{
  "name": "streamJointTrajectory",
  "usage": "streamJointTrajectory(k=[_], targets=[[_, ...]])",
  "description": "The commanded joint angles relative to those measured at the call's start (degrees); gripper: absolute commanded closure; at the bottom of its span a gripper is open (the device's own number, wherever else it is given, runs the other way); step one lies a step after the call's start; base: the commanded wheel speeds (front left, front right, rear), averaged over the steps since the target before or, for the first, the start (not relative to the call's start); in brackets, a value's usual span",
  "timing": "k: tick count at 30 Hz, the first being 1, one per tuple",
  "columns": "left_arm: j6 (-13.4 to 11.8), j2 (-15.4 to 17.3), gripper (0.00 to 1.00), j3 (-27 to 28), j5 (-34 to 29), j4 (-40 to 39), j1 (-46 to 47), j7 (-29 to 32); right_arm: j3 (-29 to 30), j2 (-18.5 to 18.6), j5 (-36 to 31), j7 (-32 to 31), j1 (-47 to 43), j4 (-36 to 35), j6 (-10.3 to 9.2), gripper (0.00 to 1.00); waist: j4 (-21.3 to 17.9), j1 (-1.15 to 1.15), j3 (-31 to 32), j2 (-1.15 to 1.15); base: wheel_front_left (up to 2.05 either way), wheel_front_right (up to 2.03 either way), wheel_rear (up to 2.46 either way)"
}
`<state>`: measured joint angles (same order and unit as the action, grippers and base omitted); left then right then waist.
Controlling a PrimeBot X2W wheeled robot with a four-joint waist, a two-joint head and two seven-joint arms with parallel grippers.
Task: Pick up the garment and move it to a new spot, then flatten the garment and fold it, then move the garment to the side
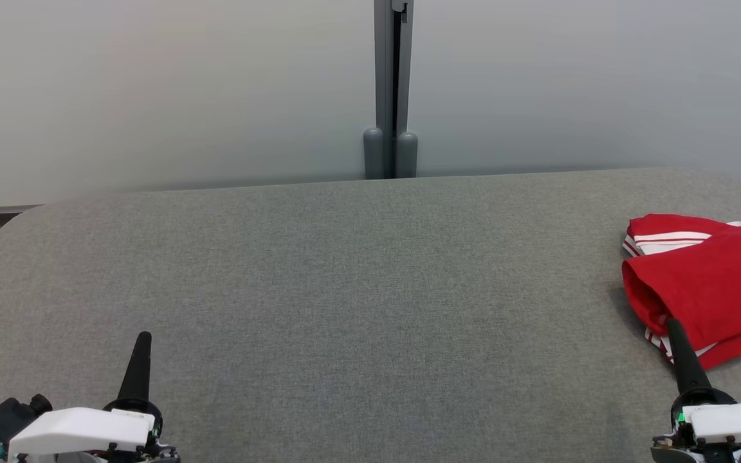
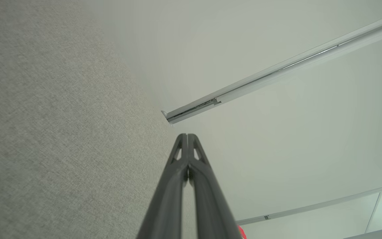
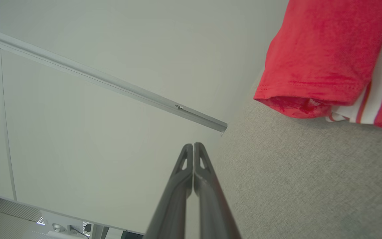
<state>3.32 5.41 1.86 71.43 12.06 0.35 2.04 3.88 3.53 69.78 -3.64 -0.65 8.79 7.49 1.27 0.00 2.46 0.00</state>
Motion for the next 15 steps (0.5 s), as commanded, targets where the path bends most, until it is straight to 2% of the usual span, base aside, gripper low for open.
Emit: streamJointTrajectory(k=[1, 15], targets=[[0.6, 0.2, 1.00, 0.6, 1.3, -0.2, 1.5, 0.3, 0.3, 0.4, 1.6, -0.5, 1.4, 0.1, 0.03, 1.00, 0.0, 0.00, -0.1, 0.00, 0.00, 0.00, 0.00], [1.8, -0.7, 1.00, 2.0, 7.7, 0.5, 3.3, 1.7, 0.8, 0.3, 8.7, -1.0, 3.3, 1.8, 0.02, 1.00, -0.4, 0.00, -0.8, 0.00, 0.00, 0.00, 0.00]])
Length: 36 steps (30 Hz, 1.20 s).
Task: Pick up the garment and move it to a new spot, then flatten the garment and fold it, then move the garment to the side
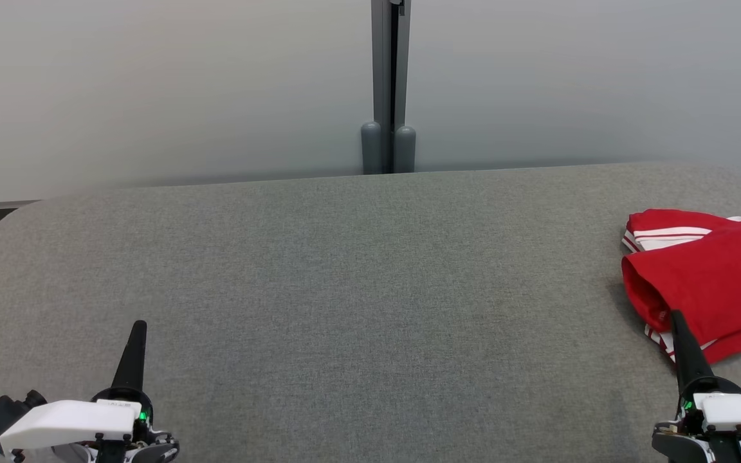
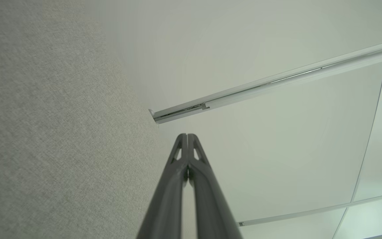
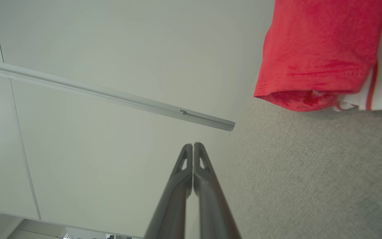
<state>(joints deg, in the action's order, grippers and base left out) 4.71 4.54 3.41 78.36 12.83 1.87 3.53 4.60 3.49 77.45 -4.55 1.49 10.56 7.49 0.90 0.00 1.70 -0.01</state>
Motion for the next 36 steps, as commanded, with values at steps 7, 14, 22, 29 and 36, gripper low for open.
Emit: streamJointTrajectory(k=[7, 14, 22, 29, 36], targets=[[1.0, -0.3, 1.00, 1.1, 3.7, 0.1, 2.4, 0.9, 0.4, 0.2, 4.3, -0.5, 2.1, 0.8, 0.02, 1.00, -0.2, 0.00, -0.4, 0.01, 0.00, 0.00, 0.00], [1.6, -0.7, 1.00, 1.8, 6.9, 0.5, 3.1, 1.5, 0.7, 0.2, 7.8, -0.8, 2.9, 1.6, 0.01, 1.00, -0.4, 0.00, -0.8, 0.01, 0.00, 0.00, 0.00], [2.1, -1.0, 1.00, 2.4, 9.6, 0.8, 3.9, 2.1, 1.0, 0.1, 10.6, -1.1, 3.7, 2.4, 0.01, 1.00, -0.6, 0.00, -1.2, 0.01, 0.00, 0.00, 0.00], [2.6, -1.4, 1.00, 3.0, 12.1, 1.1, 4.4, 2.7, 1.2, 0.0, 13.4, -1.4, 4.5, 3.0, 0.00, 1.00, -0.7, 0.00, -1.5, 0.01, 0.00, 0.00, 0.00], [3.1, -1.7, 1.00, 3.4, 14.2, 1.4, 4.9, 3.2, 1.4, 0.0, 15.8, -1.5, 5.1, 3.6, 0.00, 1.00, -0.9, 0.00, -1.9, 0.01, 0.00, 0.00, 0.00]])
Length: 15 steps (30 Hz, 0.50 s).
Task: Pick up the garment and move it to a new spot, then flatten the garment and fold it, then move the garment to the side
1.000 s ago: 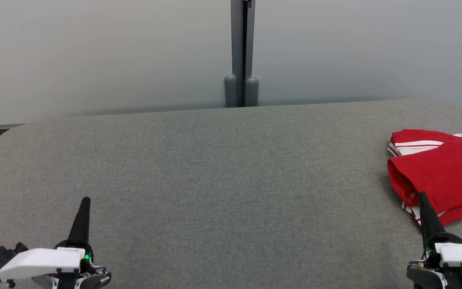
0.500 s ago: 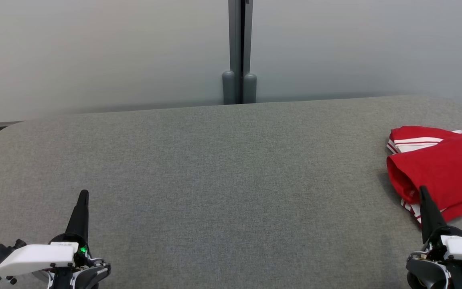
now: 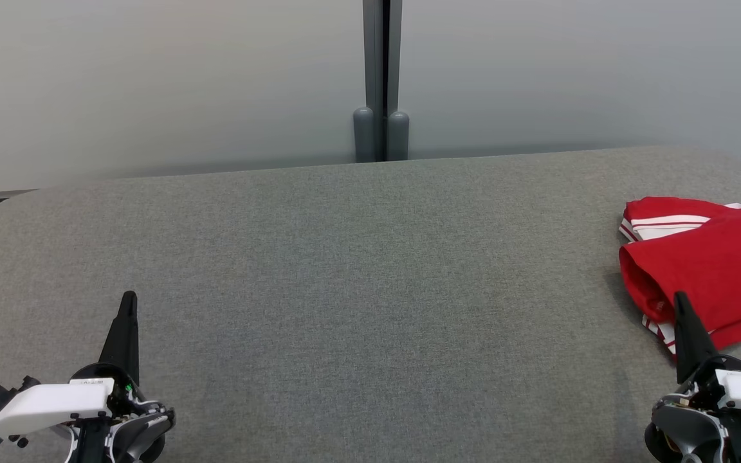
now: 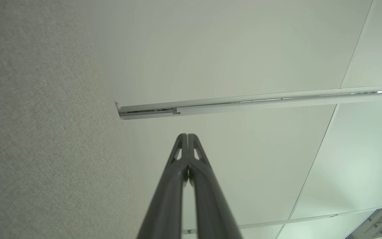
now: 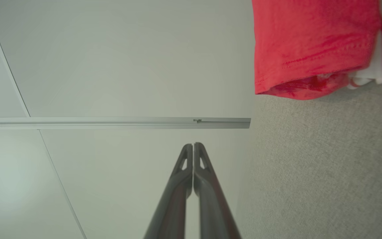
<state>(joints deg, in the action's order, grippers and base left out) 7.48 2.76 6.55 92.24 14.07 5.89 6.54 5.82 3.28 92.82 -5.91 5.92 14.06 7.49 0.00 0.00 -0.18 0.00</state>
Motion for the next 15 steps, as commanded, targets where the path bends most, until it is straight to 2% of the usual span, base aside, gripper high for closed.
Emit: streamJointTrajectory(k=[1, 15], targets=[[0.2, 0.1, 1.00, 0.3, 0.2, 0.1, 0.8, 0.2, 0.1, 0.2, 0.2, -0.2, 0.7, 0.1, 0.00, 1.00, 0.0, 0.00, 0.0, 0.00, 0.00, 0.00, 0.00], [0.2, 0.1, 1.00, 0.3, 0.2, 0.1, 0.7, 0.2, 0.3, 0.0, 0.0, -0.3, 0.7, 0.1, 0.00, 1.00, 0.0, 0.00, 0.0, 0.00, 0.00, 0.00, 0.00]])
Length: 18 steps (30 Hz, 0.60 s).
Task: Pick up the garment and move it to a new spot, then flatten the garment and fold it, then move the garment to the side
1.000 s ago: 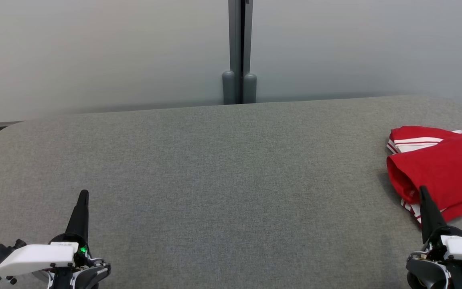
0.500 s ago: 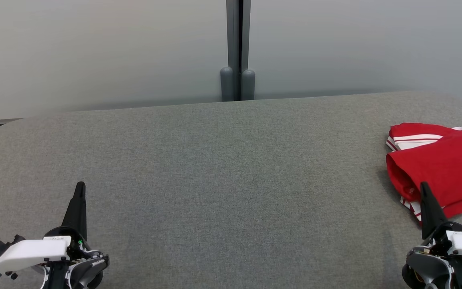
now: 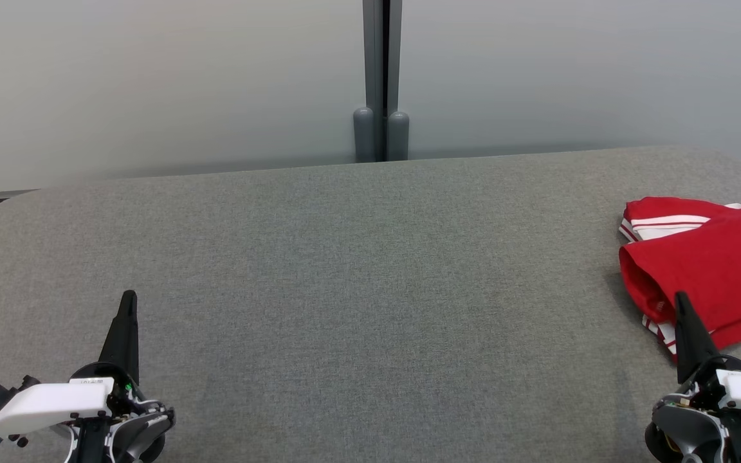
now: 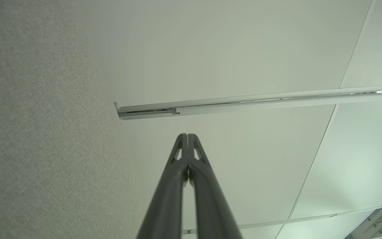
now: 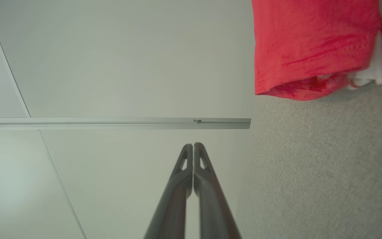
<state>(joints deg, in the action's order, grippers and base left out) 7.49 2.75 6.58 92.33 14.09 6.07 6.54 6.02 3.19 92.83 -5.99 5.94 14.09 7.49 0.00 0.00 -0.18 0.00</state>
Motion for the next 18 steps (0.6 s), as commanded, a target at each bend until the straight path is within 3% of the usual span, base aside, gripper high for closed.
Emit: streamJointTrajectory(k=[1, 18], targets=[[0.2, 0.1, 1.00, 0.2, 0.1, 0.1, 0.5, 0.2, 0.1, 0.1, 0.0, -0.3, 0.7, 0.1, 0.00, 1.00, 0.0, 0.00, 0.0, 0.00, 0.00, 0.00, 0.00], [0.2, 0.1, 1.00, 0.2, 0.1, 0.1, 0.5, 0.2, 0.2, 0.0, -0.2, -0.4, 0.7, 0.1, 0.00, 1.00, 0.0, 0.00, 0.0, 0.00, 0.00, 0.00, 0.00]])
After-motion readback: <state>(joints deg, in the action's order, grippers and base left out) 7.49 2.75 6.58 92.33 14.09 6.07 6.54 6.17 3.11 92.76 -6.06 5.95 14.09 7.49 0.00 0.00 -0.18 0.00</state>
